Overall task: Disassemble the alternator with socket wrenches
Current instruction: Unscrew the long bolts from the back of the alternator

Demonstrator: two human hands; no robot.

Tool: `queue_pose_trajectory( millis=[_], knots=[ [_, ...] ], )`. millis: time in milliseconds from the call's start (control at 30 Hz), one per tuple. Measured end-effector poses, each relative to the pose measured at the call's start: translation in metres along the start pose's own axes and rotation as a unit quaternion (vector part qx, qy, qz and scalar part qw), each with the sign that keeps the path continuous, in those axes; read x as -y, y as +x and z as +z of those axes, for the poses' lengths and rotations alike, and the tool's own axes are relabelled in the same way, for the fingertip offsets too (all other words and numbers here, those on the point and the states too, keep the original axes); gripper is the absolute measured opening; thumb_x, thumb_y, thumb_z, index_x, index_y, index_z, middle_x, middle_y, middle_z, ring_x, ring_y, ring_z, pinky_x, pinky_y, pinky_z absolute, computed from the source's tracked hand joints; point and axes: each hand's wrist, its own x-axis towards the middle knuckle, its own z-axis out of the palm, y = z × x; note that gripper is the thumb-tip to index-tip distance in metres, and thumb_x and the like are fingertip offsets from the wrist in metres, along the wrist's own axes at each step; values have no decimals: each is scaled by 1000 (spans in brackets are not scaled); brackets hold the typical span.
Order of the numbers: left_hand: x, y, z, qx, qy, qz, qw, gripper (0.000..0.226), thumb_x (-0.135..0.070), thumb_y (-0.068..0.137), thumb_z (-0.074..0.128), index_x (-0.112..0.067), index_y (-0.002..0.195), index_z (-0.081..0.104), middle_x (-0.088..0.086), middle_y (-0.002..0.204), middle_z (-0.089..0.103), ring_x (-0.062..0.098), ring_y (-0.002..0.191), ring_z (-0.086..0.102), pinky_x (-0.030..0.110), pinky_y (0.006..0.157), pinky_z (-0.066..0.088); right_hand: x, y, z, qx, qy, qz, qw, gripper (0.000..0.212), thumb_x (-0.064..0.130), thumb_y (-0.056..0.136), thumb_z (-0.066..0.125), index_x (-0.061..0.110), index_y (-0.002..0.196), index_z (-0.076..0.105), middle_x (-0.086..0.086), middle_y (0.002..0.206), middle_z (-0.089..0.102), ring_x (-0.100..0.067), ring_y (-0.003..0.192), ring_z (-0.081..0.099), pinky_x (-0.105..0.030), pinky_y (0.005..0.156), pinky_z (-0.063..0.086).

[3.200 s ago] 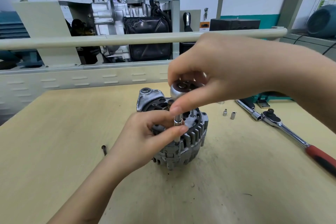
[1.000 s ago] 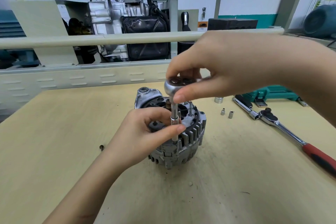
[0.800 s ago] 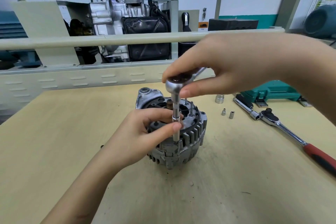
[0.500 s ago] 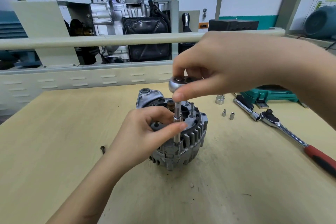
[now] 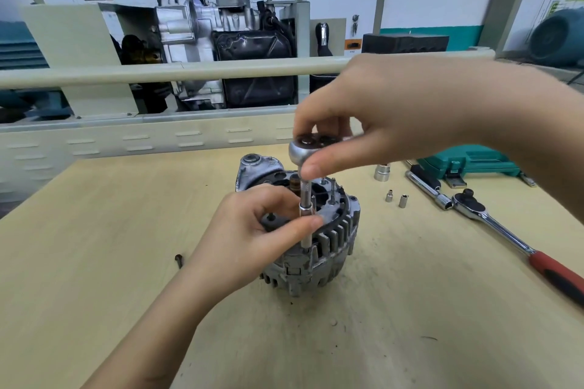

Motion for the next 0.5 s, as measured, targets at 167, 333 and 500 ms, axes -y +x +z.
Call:
queue_pose_trajectory(
  millis=[167,333,500],
  knots=[
    [-1,0,2,5,-20,-9,1000,13,-31,69,69,-30,58,62,-19,59,61,-5,59,56,4,56,38,0,-2,3,-4,-10,-13,1000,54,66,69,38,21,89,60,13,69,54,-3,76,49,-20,65,37],
    [0,-2,-3,52,-77,-32,995,7,-29,74,65,-30,78,71,-15,80,72,-1,77,66,11,64,50,-1,-2,0,20,1,-18,1000,33,48,79,41,24,94,59,17,80,57,-3,74,51,-24,72,40],
    [-1,-2,0,3,-42,-14,999,13,-35,69,69,-25,62,64,-14,61,65,0,59,61,11,53,45,-1,-1,2,-3,-2,-22,1000,43,51,78,41,22,102,62,18,83,59,-3,76,50,-21,70,40]
  ],
)
